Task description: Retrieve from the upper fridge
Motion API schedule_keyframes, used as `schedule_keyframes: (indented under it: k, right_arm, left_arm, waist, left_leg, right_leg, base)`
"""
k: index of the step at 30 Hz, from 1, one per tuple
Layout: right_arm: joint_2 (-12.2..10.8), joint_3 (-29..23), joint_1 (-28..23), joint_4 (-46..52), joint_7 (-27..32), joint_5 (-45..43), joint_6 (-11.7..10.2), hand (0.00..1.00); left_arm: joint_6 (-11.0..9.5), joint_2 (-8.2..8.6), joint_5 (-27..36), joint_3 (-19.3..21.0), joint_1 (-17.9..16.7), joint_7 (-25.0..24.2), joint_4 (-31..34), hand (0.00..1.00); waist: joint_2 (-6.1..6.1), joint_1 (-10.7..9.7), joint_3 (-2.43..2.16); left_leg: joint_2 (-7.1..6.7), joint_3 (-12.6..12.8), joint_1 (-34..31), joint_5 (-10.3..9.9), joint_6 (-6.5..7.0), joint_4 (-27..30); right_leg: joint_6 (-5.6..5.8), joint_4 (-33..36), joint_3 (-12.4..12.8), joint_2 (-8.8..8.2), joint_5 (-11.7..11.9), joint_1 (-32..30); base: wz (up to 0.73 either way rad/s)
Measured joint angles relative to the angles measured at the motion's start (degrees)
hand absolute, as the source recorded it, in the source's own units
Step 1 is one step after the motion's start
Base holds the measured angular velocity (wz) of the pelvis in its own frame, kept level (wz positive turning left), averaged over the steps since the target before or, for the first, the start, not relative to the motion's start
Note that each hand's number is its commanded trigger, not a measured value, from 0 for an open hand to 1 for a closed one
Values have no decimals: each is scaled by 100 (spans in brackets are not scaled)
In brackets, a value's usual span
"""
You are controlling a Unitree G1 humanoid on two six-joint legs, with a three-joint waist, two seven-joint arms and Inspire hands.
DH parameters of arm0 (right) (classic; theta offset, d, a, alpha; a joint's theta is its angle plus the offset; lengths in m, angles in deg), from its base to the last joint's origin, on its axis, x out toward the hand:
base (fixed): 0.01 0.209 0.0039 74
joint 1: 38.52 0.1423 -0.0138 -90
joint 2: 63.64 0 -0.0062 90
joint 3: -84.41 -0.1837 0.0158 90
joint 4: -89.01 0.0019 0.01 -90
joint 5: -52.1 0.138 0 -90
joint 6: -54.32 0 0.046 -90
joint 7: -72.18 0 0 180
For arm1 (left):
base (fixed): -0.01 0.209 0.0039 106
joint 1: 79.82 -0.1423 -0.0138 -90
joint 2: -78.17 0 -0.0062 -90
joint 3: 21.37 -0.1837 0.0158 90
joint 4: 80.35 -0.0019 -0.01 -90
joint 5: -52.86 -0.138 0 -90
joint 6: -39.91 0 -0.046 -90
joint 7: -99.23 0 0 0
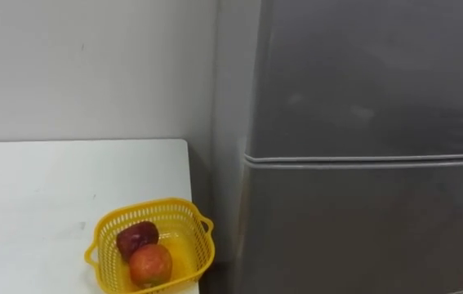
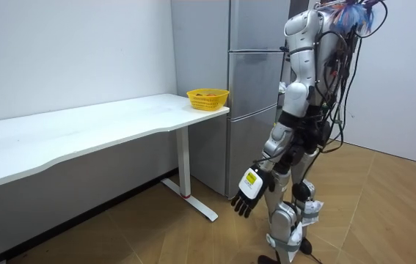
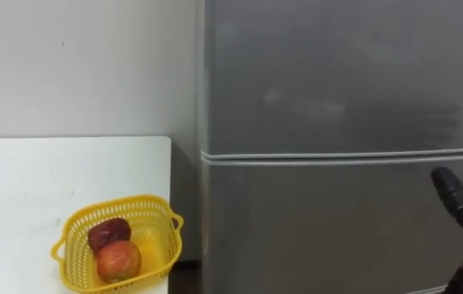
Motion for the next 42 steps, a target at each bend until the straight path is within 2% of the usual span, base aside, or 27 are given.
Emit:
schedule_keyframes:
  k: [5,8,11,13,16,19,21,22,24,26,27,30,31,32,37,42]
  right_arm:
    - [2,-83,-68,-1,603,-515,-16,0]
    - [1,-96,-253,-62,903,-1289,-20,0]
    - [-6,17,-429,-666,1064,-1883,-30,0]
    - [-14,140,-519,-1106,1128,-2082,46,0]
    - [-40,529,-539,-2324,1170,-2508,45,0]
    - [-325,870,-561,-3577,1152,-2967,65,0]
    - [-554,985,-585,-4366,1084,-3103,143,0]
    - [-596,993,-590,-4519,1068,-3112,169,0]
    - [-617,1141,-643,-5018,979,-3196,178,0]
    - [-619,1236,-698,-5554,844,-3366,202,0]
    - [-614,1284,-697,-5633,826,-3387,204,0]
    - [-617,1564,-657,-6257,644,-3457,202,0]
    - [-619,1559,-653,-6372,605,-3494,205,0]
    - [-619,1544,-659,-6569,586,-3554,209,0]
    - [-617,1464,-679,-7189,488,-3584,279,0]
    - [-634,1435,-704,-7500,69,-3689,424,0]
  left_arm:
    - [1,-6,-11,0,-8,4,51,0]
    - [34,-5,-12,0,13,-3,114,0]
    - [86,-39,82,-87,24,-2,111,0]
    - [156,-48,94,-158,38,-3,122,0]
    - [224,-82,94,-292,153,14,65,0]
    - [237,-66,94,-468,204,54,71,0]
    - [246,12,89,-471,203,85,61,0]
    - [252,28,89,-471,201,88,52,0]
    - [260,39,95,-470,175,88,33,0]
    - [260,41,90,-466,96,88,34,0]
    - [260,39,91,-461,67,88,34,0]
    - [257,13,92,-455,54,95,23,0]
    - [254,19,91,-453,47,95,0,0]
    - [249,26,86,-452,40,95,-94,0]
    - [301,40,23,-380,-26,80,-167,0]
    - [464,47,-10,-207,-2,-120,-170,0]
  waist:
    - [-11,-76,8]
    - [-17,-83,6]
    - [-58,-109,11]
    - [-73,-76,9]
    - [-85,0,26]
    - [-77,54,23]
    - [-14,145,5]
    - [14,157,7]
    - [79,140,1]
    - [142,168,-30]
    - [159,167,-31]
    - [121,182,-13]
    - [114,186,-14]
    - [134,194,5]
    - [83,168,7]
    - [139,177,6]
  left_leg:
    - [-10,23,7,0,1,-36]
    - [-2,60,9,0,1,-39]
    - [-3,73,93,0,1,-40]
    - [-6,105,110,0,0,-47]
    - [-4,143,107,0,0,-55]
    - [-5,141,187,-1,0,-78]
    - [-9,149,195,-3,2,-91]
    - [-10,153,192,-3,2,-94]
    - [-10,149,186,-3,2,-123]
    - [-13,149,195,-2,3,-143]
    - [-14,148,198,-2,3,-139]
    - [-15,134,297,-1,4,-121]
    - [-18,132,333,-1,3,-122]
    - [-23,133,401,-3,2,-132]
    - [-24,55,387,-22,15,-134]
    - [-20,-8,378,-22,14,-133]
  right_leg:
    - [-4,19,149,27,1,-70]
    - [-6,19,167,37,4,-74]
    - [-1,-1,178,36,2,16]
    - [4,-1,213,36,-2,13]
    - [4,-3,217,42,8,-9]
    - [9,-21,224,46,5,55]
    - [11,-15,224,44,4,60]
    - [11,-9,224,43,3,49]
    - [13,-20,198,38,2,54]
    - [18,-14,180,32,-9,59]
    - [18,-7,180,30,-11,59]
    - [19,-15,190,29,-32,149]
    - [25,-27,208,27,-45,173]
    - [39,-73,202,22,-68,259]
    - [43,-103,62,8,-70,313]
    - [39,-99,46,11,-70,320]
  base:
    - [-13]
    - [-4]
    - [-1]
    - [-10]
    - [-6]
    - [1]
    - [0]
    - [0]
    - [3]
    - [2]
    - [0]
    - [3]
    - [6]
    - [11]
    - [12]
    - [4]
